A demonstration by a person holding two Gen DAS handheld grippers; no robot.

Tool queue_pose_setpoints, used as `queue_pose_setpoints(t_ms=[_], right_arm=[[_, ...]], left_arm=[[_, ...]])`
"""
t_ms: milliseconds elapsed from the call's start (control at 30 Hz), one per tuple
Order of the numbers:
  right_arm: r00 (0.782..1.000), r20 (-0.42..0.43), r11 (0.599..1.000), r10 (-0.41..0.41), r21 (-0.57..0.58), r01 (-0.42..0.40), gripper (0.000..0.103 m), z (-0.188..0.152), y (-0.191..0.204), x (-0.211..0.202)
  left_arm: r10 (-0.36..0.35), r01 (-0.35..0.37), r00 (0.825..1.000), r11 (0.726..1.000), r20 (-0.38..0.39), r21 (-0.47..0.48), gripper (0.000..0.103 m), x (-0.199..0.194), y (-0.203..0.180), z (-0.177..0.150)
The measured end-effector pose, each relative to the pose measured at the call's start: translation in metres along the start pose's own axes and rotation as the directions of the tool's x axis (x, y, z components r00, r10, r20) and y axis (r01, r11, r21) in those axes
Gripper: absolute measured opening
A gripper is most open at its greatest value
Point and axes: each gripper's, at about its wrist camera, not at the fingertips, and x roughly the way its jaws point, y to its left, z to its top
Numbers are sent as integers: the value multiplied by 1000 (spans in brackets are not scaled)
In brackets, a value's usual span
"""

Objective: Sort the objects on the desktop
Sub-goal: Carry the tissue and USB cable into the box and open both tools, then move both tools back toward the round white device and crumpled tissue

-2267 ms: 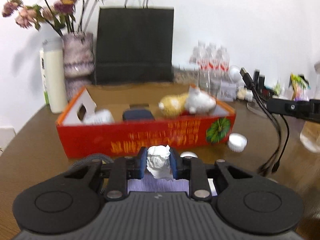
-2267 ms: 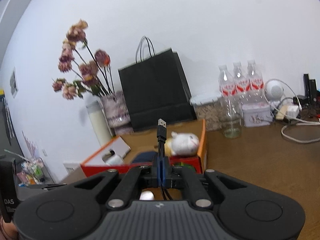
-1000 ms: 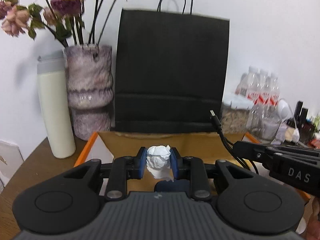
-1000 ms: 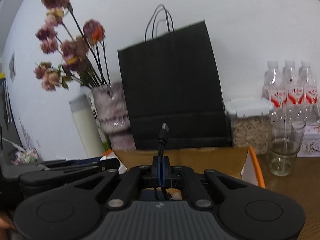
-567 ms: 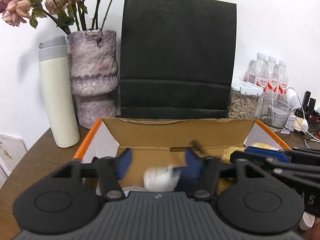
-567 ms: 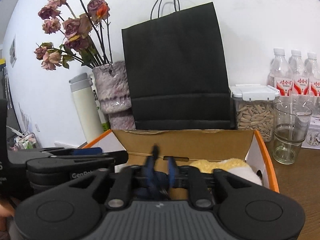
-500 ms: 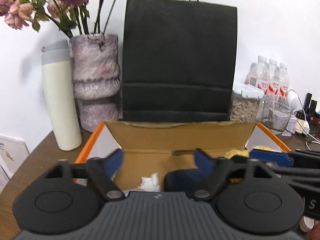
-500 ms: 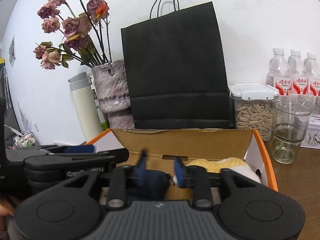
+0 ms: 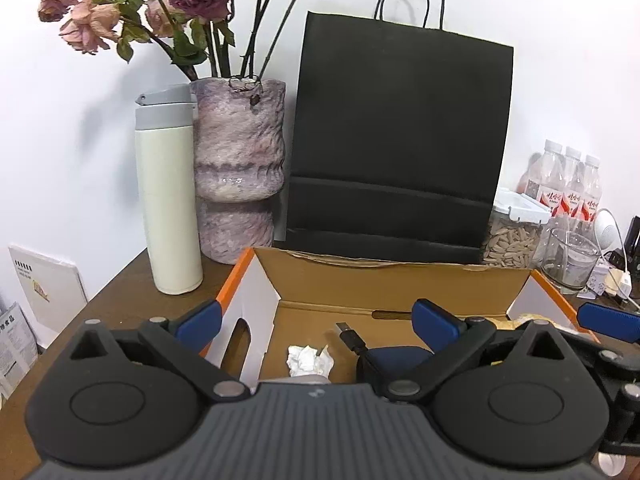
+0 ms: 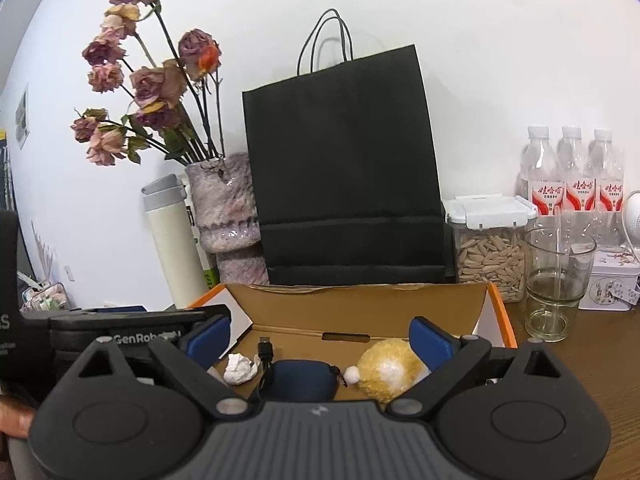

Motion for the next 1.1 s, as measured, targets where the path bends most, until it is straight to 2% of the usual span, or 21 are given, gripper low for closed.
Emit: queue_pose_setpoints(t_ms=[100, 367, 633, 767, 933, 1100], right_arm=[[1000, 9, 1000, -11, -6, 11, 97, 0, 1, -8], [999, 21, 999, -30, -13, 30, 98, -6, 1, -35], [999, 14, 999, -43, -26, 43, 98, -18, 3, -63], [998, 11, 998, -56, -34, 56, 98, -26, 4, -79], [998, -9, 996, -70, -48, 69, 98, -39, 7, -96], [997, -23, 995, -79, -57, 77, 99, -54, 9, -114]], left_arm=[[-8, 8, 1000, 1000, 3, 3, 103, -7, 0, -2], [-100, 99, 995, 995, 23, 23, 103, -32, 1, -12], [-95, 93, 995, 994, 25, 59, 103, -58, -3, -26], [-70, 68, 997, 996, 34, 65, 103, -70, -2, -35], [-67, 68, 998, 995, -22, 72, 103, -82, -1, -48], [-98, 100, 995, 992, -37, 80, 103, -100, -4, -60]])
